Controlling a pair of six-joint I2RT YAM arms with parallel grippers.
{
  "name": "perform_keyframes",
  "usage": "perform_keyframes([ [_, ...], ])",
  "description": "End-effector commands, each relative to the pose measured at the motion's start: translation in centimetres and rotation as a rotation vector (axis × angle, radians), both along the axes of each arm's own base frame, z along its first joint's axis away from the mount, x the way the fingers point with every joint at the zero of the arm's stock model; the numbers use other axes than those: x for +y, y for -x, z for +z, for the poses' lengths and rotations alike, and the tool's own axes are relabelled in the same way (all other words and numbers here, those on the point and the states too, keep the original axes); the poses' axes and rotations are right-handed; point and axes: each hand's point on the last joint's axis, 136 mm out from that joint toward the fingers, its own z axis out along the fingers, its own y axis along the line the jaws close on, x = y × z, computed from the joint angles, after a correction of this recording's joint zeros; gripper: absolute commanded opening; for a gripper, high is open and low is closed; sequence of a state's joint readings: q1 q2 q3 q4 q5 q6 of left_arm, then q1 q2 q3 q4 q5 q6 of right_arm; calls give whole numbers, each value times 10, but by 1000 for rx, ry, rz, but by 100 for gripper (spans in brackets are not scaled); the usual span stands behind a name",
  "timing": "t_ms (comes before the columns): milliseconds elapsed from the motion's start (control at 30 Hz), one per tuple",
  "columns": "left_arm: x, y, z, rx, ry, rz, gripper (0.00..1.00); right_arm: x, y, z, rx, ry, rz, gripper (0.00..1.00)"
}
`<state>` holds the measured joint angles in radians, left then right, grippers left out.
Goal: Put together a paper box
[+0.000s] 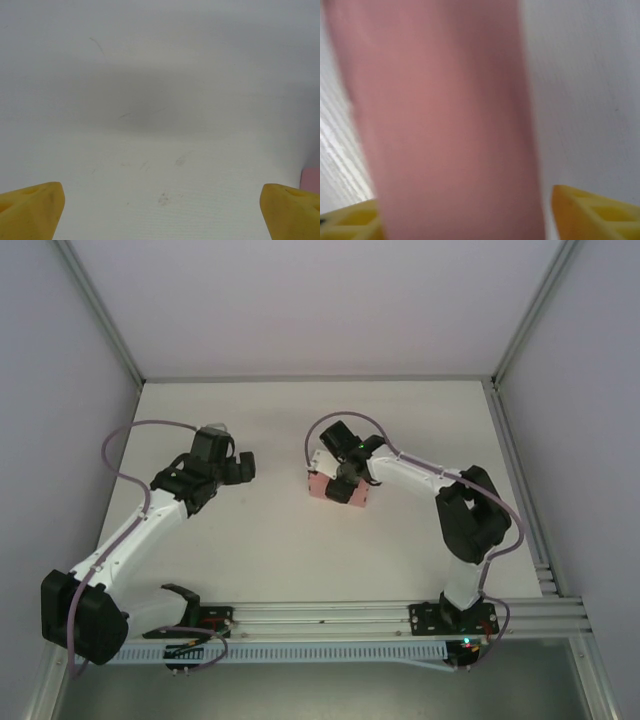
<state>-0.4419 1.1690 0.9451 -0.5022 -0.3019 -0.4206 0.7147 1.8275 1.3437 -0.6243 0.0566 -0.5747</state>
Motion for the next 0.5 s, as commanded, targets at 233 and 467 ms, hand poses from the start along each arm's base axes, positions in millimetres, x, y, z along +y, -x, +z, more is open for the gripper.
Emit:
perform_keyframes([
  [233, 9, 2, 2, -15, -1, 41, 100, -14, -29, 4, -179, 198, -65, 46],
  [467, 11, 3, -1, -8, -9, 51, 100, -8, -49, 14, -499, 335, 24, 34],
])
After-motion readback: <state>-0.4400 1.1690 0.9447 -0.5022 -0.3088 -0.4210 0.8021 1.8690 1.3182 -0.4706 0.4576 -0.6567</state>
